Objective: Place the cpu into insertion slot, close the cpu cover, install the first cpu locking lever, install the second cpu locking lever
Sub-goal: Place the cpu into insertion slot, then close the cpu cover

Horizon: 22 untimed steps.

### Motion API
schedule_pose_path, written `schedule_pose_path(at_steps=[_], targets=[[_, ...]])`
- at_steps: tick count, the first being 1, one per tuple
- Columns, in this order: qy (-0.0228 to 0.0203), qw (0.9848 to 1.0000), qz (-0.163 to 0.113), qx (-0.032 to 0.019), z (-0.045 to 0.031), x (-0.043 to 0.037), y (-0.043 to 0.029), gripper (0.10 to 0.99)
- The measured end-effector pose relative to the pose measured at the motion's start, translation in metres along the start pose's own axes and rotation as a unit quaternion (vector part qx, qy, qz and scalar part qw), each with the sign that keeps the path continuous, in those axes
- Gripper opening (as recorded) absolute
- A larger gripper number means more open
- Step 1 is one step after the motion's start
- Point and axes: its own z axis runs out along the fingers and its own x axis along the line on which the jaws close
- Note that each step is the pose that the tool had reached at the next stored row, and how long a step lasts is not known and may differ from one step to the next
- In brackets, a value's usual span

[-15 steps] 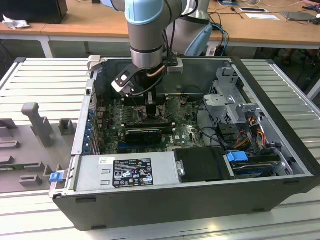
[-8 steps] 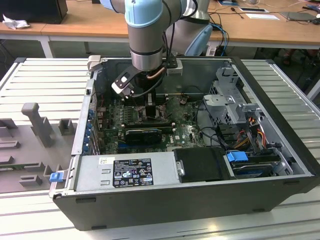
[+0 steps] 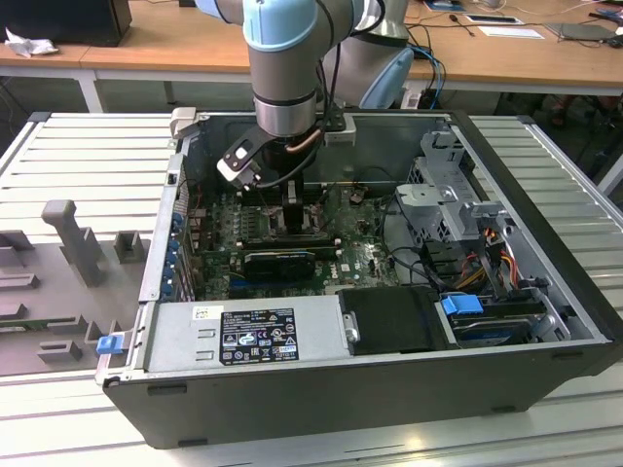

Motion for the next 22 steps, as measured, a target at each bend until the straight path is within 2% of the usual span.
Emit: schedule_pose_path(at_steps=[7,8,9,14,18,22], targets=[[0.0000,1.0000,0.000,0.0000,-0.0106,0.0002,0.0010,0.157],[0.0000,1.0000,0.000,0.0000,-0.0111,0.0002,0.0010,0.157],[0.0000,1.0000,0.000,0.0000,-0.0115,0.0002,0.0010,0.106],[0.0000,1.0000,0.000,0.0000,-0.0144,0.0002,0.0013,0.106],[0.0000,1.0000,0.001,0.0000,-0.0215,0.0004,0.0019,0.106],[0.0000,1.0000,0.001,0.0000,-0.0220,-0.0002,0.0032,0.106]])
